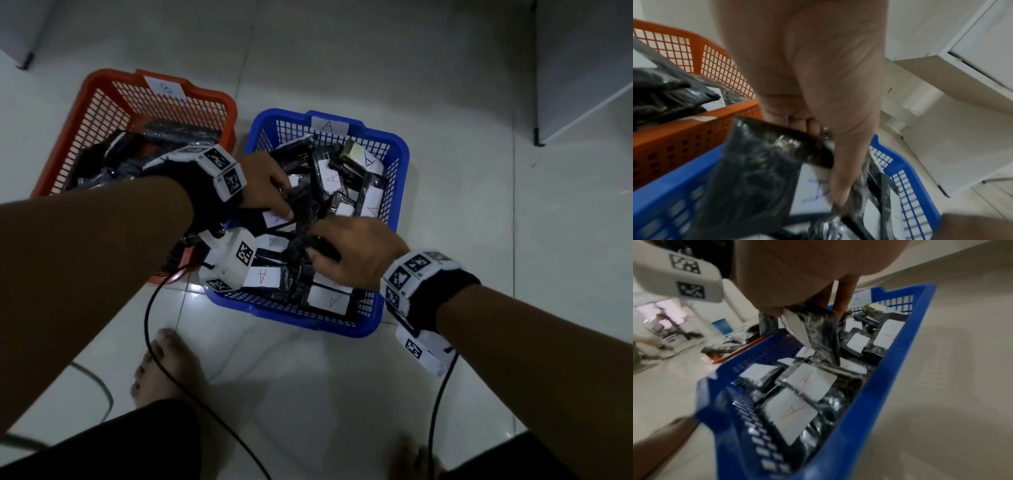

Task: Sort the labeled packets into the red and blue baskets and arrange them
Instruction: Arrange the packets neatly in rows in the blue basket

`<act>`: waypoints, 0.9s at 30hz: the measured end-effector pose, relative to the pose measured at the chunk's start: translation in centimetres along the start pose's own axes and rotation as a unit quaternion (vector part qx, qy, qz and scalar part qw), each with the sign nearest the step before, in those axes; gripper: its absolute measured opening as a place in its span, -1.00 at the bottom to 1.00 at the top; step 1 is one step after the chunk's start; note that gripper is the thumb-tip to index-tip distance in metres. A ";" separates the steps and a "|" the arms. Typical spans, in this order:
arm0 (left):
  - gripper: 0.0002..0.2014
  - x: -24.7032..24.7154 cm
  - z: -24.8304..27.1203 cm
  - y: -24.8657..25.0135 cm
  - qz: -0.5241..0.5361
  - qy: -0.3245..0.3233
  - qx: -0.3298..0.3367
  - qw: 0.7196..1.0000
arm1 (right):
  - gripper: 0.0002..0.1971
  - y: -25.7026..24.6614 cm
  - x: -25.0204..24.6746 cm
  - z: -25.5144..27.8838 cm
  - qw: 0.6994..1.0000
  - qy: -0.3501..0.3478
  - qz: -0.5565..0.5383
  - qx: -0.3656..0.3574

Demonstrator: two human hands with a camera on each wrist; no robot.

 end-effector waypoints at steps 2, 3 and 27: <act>-0.78 1.3 0.6 -0.3 -0.015 -0.045 -0.023 0.999 | -0.68 -1.2 1.5 0.9 0.998 -0.056 0.007 -0.037; -0.77 2.0 0.9 -0.6 -0.019 -0.063 -0.034 0.997 | -0.63 -1.5 2.3 1.4 0.995 -0.090 0.011 -0.044; -0.67 6.0 -3.0 -0.4 -0.168 -0.003 0.053 0.984 | -0.72 7.9 2.0 -3.7 0.972 -0.063 0.017 0.224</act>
Point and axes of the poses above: each hand's wrist, its own z-axis away from the middle knuckle, its own x-axis out of the palm, y = z × x, the point moved 6 cm from there along -z, towards the middle knuckle, and after that the axes turned 9 degrees about z, right-handed, at the moved point
